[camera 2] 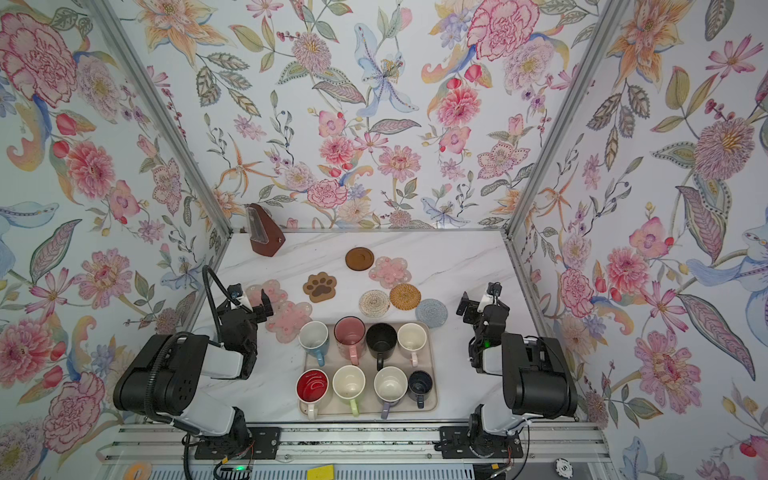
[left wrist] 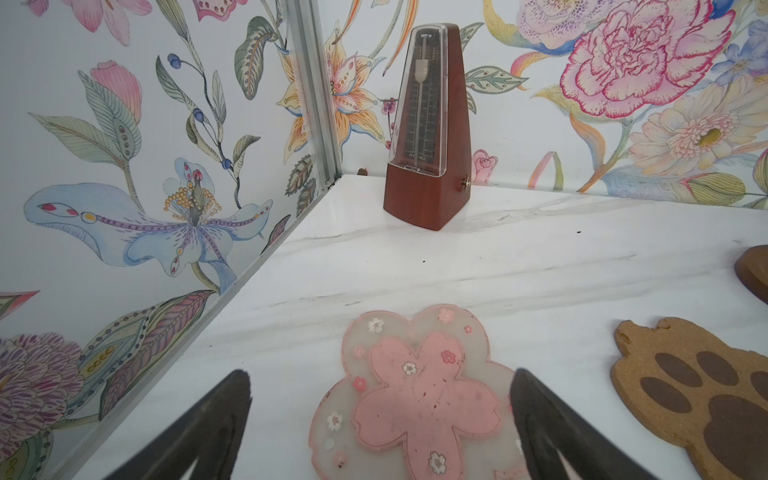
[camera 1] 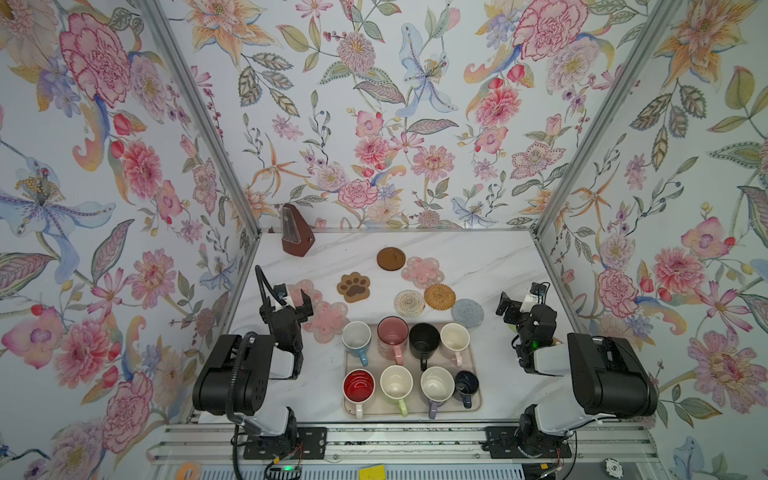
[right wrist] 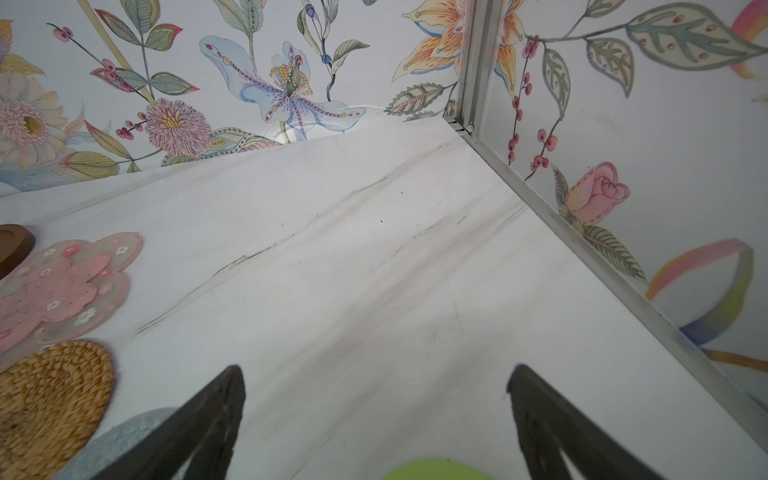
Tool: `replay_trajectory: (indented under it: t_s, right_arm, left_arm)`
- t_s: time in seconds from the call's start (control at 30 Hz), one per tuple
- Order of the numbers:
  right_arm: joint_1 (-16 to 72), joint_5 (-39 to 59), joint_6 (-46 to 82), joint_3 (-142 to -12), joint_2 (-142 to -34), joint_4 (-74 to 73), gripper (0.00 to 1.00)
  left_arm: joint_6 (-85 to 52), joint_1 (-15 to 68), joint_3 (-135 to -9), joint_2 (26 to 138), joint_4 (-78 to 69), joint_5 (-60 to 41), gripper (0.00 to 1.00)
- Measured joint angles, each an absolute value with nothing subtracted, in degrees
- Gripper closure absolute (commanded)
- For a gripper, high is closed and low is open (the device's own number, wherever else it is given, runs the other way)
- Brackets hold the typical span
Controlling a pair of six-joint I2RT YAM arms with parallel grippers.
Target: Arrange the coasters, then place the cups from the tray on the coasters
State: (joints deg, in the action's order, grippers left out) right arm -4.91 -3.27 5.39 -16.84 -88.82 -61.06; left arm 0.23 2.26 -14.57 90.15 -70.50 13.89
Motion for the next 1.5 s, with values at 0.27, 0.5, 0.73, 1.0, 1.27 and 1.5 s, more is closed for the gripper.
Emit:
replay_trajectory:
  t_s: [0.27,0.5,0.73,1.0,1.27,1.5]
  right_arm:
    - [-4.91,-3.27,5.39,-16.84,-88.82,-61.06,0.01]
    - [-4.91,-3.27,5.39,-16.84,-88.82,-61.06,0.01]
    - [-4.91,-3.84,5.41,-16.93,-88.68,-60.58,0.01]
    - [-3.92,-6.09,5.39,-19.84,-84.12,-53.32,0.01]
    - [-2.15,-9.02,14.98,-32.34,-66.37,-33.15,0.01]
    - [-3.60,-4.01,23.46,-38.57,-67.29,-16.86,0.05]
  left_arm:
    - [0.23,2.26,-14.57,90.13,-70.50,13.89,0.01]
    - [0.23,2.26,-14.57,90.13,-70.50,13.89,0.01]
    - [0.27,2.26,-14.52,90.13,-70.85,13.82,0.01]
    - [1.30,2.79,-11.62,88.92,-73.54,13.87,0.01]
    - [-8.25,8.05,-29.89,63.72,-38.06,23.42,0.01]
    - [-20.32,8.01,-24.40,49.25,-29.54,18.74,0.01]
